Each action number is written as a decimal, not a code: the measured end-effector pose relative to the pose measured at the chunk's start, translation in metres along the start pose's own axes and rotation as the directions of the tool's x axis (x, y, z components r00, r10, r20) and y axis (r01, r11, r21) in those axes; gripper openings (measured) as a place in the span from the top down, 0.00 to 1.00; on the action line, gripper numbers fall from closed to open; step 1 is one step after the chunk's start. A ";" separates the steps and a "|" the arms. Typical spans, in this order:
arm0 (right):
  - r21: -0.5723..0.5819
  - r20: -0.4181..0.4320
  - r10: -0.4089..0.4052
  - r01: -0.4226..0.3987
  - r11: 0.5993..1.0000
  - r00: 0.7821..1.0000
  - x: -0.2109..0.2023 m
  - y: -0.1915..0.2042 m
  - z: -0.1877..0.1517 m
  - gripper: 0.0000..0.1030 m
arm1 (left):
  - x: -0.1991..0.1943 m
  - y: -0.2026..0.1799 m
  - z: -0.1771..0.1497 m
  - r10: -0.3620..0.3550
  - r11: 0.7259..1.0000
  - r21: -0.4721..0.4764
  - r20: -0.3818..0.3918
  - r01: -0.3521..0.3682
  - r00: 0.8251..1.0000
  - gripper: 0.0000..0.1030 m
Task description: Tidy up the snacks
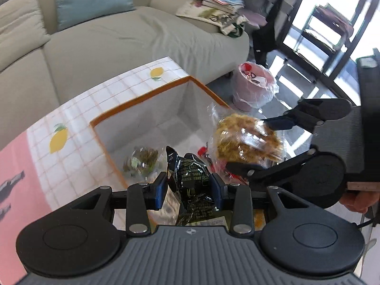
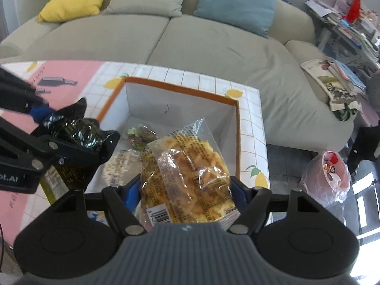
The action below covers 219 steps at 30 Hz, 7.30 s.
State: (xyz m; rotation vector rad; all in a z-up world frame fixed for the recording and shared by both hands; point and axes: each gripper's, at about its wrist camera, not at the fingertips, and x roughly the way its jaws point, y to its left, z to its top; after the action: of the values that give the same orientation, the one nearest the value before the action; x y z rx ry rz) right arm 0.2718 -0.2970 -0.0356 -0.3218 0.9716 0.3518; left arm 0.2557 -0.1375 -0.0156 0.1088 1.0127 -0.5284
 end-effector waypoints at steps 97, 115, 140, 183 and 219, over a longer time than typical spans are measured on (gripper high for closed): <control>0.097 0.144 0.033 -0.048 0.994 0.989 -0.127 0.075 -0.018 0.14 | -0.149 -0.005 -0.091 0.278 0.958 -0.126 0.203 -0.257 0.939 0.44; 0.282 0.360 -0.274 0.176 0.943 0.892 -0.161 0.178 -0.104 0.08 | -0.154 -0.022 -0.189 0.420 0.899 -0.256 0.276 -0.355 0.865 0.44; 0.384 0.159 -0.233 0.157 0.910 0.959 -0.096 0.155 -0.125 0.06 | -0.108 -0.014 -0.195 0.374 0.908 -0.266 0.169 -0.323 0.912 0.43; 0.316 0.194 -0.237 0.168 0.934 0.952 -0.110 0.173 -0.117 0.05 | -0.123 -0.006 -0.204 0.379 0.896 -0.313 0.173 -0.314 0.909 0.42; 0.300 0.185 -0.222 0.160 0.940 0.957 -0.111 0.174 -0.120 0.04 | -0.127 -0.007 -0.205 0.384 0.896 -0.306 0.170 -0.322 0.907 0.42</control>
State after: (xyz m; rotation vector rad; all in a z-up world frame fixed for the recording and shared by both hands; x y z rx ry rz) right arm 0.0509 -0.2071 -0.0234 -0.1123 0.7551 0.0636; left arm 0.0399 -0.0302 -0.0190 -0.0122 0.8066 -0.0593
